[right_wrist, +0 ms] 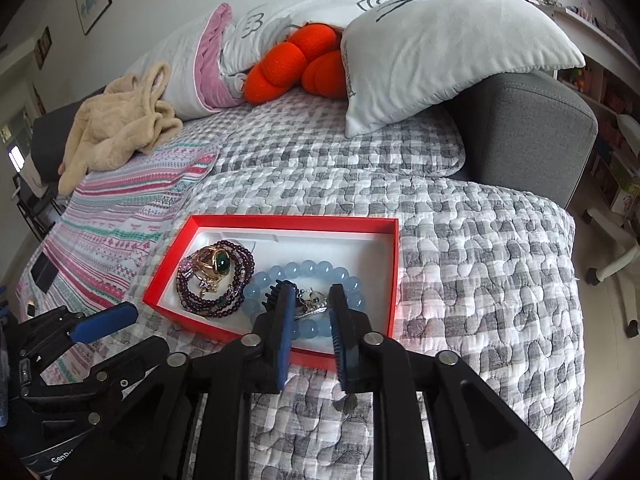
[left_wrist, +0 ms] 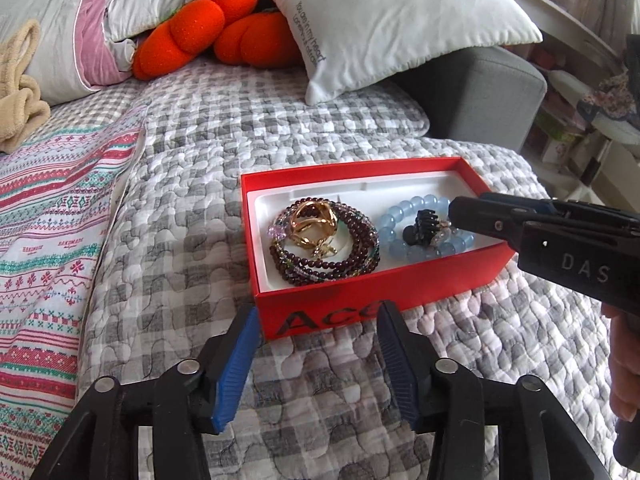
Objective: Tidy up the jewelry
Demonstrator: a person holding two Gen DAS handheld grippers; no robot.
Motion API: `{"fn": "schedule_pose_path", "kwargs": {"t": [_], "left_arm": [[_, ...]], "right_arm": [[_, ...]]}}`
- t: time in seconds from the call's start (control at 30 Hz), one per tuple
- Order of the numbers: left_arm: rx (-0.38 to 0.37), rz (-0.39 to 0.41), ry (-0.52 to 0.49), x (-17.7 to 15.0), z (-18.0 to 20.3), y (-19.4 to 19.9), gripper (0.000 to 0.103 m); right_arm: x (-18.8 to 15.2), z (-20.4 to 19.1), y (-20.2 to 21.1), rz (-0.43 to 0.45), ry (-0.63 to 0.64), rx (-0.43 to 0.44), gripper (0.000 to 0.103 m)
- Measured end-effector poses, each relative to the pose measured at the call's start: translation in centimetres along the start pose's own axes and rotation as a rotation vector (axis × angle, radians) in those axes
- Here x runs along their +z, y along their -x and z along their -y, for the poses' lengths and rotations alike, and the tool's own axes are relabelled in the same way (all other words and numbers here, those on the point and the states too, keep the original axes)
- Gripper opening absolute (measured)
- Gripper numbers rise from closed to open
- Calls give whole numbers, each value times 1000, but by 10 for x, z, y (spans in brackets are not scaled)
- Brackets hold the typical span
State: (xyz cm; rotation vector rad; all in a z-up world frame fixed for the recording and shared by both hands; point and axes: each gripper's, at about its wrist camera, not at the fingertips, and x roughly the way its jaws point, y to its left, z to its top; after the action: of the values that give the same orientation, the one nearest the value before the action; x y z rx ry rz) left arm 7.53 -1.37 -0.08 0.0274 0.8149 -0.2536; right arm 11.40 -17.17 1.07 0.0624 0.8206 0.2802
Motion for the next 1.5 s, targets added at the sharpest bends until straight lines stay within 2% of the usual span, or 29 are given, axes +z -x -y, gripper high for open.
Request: {"fn": "schedule_pose_path", "kwargs": {"t": [0.03,0.2,0.23,0.27,0.33,0.37,0.43,0.47,0.53,0.6,0.7,1.5], "left_arm": [[7,-6,3,-1,0,1,59],[47,-16,31,-9,-1,14,77],[62,-12,33,-12,-1,17,83],[80,-8,34,-15,-1,22,88],[124,-10,39,-22,0,29,95],[142,-13,43,-25,0,32,97],[171,-30,45,-32,1,35,99],[185,-41,45,-36,2,36,100],[209,-67,53,-42,2,37,101],[214,-86,73,-47,0,37,101],[217,-93,96,-50,-2,39,101],[229,-86,112,-49,-1,41,101]], "right_arm": [[0,0,5,10,-1,-4,44],[-5,1,25,13,-12,-24,45],[-13,2,35,-1,-22,-48,48],[-17,1,39,-9,-22,-58,52],[-23,0,44,-17,-18,-75,68],[-35,-3,54,-26,0,-103,71],[-41,-4,57,-35,5,-118,84],[-51,-5,64,-52,-5,-154,87],[-56,-5,66,-63,-14,-171,93],[-68,-6,69,-111,-33,-195,94],[-78,-8,72,-136,-38,-197,94],[-76,-3,71,-144,-66,-226,94]]}}
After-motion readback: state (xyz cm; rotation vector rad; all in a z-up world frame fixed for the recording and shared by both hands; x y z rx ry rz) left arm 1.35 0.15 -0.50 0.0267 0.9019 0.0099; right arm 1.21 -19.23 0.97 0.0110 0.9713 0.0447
